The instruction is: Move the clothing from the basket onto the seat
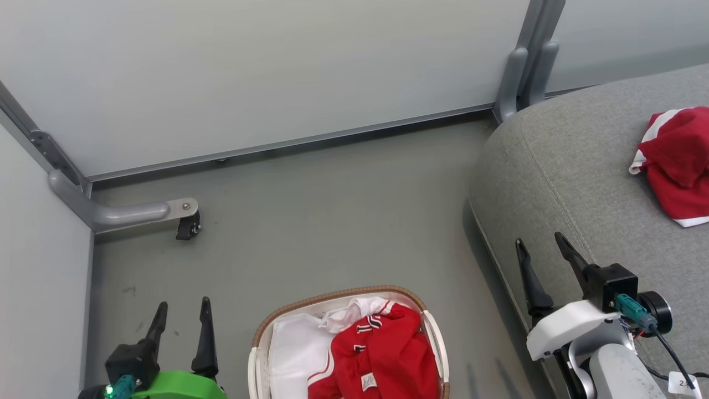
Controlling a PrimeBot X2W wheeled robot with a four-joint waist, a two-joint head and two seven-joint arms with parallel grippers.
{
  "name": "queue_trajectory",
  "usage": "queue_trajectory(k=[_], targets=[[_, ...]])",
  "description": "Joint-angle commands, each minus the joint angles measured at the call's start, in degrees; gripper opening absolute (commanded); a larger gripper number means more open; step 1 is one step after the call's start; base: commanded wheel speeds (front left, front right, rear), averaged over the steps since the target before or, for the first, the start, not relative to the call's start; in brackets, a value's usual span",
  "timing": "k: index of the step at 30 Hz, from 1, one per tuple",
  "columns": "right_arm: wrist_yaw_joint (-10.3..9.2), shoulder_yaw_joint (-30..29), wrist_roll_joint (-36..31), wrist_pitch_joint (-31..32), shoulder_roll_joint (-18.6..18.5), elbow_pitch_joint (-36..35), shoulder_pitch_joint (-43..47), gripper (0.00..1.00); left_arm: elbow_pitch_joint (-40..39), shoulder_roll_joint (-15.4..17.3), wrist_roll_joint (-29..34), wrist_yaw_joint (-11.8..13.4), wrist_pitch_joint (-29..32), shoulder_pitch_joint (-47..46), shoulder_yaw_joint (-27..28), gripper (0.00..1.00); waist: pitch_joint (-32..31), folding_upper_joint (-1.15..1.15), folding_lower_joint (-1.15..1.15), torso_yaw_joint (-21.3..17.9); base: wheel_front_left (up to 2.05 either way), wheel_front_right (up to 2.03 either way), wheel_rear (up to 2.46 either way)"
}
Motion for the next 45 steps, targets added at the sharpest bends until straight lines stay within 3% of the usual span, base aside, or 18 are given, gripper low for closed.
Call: queue_trajectory(k=[1, 9, 17, 30, 45], targets=[[-0.06, 0.17, 0.22, -0.03, -0.18, -0.21, 0.00, 1.00, -0.12, -0.08, -0.30, -0.20, -0.01, 0.18, -0.33, 1.00, 0.58, 0.00, 0.00, -0.20, 0.00, 0.00, 0.00], [-0.06, 1.29, 0.57, -0.03, -0.20, -2.05, -4.02, 1.00, 0.33, 0.37, -1.24, -0.20, -0.01, -4.41, -3.87, 1.00, 7.07, 0.00, 0.00, -2.21, 0.00, 0.00, 0.00], [-0.06, 3.36, 1.44, -0.03, -0.19, -5.27, -9.77, 1.00, 3.41, 2.89, -4.60, -0.20, -0.01, -12.23, -11.65, 1.00, 16.84, 0.00, 0.00, -5.91, 0.00, 0.00, 0.00], [-0.07, 4.62, 3.55, -0.03, -0.15, -10.35, -16.60, 1.00, 12.57, 7.63, -11.34, -0.20, -0.01, -26.23, -27.68, 1.00, 29.60, 0.00, 0.00, -11.89, 0.00, 0.00, 0.00], [-0.06, 6.20, 5.63, -0.03, -0.13, -16.44, -18.77, 1.00, 23.69, 10.94, -22.64, -0.20, -0.01, -38.29, -45.05, 1.00, 39.64, 0.00, 0.00, -16.72, 0.00, 0.00, 0.00]])
